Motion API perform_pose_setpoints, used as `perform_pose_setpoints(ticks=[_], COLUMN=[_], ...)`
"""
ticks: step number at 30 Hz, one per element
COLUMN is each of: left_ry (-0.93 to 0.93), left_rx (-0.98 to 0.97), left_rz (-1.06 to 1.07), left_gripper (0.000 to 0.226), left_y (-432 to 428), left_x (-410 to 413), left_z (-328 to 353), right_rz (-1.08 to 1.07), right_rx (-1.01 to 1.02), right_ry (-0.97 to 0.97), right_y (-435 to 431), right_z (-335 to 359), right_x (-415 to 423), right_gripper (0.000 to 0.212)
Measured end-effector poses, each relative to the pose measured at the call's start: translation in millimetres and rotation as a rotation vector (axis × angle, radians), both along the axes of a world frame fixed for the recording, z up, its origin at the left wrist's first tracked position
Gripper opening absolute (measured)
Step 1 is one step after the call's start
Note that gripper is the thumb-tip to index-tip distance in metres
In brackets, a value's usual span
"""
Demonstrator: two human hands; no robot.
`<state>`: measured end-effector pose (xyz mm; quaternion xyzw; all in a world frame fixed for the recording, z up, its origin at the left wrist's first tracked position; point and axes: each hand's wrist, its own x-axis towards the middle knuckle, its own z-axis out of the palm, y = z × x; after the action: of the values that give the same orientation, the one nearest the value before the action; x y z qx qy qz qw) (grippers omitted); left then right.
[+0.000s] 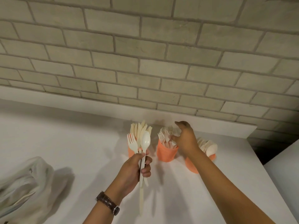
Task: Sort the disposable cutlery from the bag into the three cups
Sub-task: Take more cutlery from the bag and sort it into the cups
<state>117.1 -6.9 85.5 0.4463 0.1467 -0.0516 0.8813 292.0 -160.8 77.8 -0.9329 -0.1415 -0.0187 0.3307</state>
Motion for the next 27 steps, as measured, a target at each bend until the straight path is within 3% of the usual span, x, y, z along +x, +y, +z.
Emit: perform_pose_setpoints(ticks=[2,5,8,11,15,23,27], left_ry=[-0.009,-0.03,-0.042,-0.028,0.003,-0.023,0.006], left_rx=[-0.001,0.015,0.026,0.068,0.091,0.109,0.125], left_rz=[-0.018,-0.067,-0.123,-0.188,-0.267,-0.389,-0.309], left_gripper=[0.014,0.019,0.022,0.022,0.03,0.038,0.038], left_y=[-3,-9,-16,-25,-40,-62,-61], left_x=[1,3,3,2,1,5,9], left_z=[1,1,1,0,-1,-1,-4], right_rz=[-0.021,0.001,0.039,0.03,-0.076,-0.186,-0.269], right_rx=[0.045,0.268,0.504,0.684,0.822,0.855,0.928], right_ry=[-0.118,-0.201,0.094,0.34,0.425,0.409,0.2], right_y=[-3,-3,-4,-11,-27,-49,-69], right_z=[10,27,39,38,32,36,54], right_x=[-13,-49,-92,-115,-124,-125,-113], right_gripper=[0.054,0.025,0.007,0.01,0.017,0.012,0.01])
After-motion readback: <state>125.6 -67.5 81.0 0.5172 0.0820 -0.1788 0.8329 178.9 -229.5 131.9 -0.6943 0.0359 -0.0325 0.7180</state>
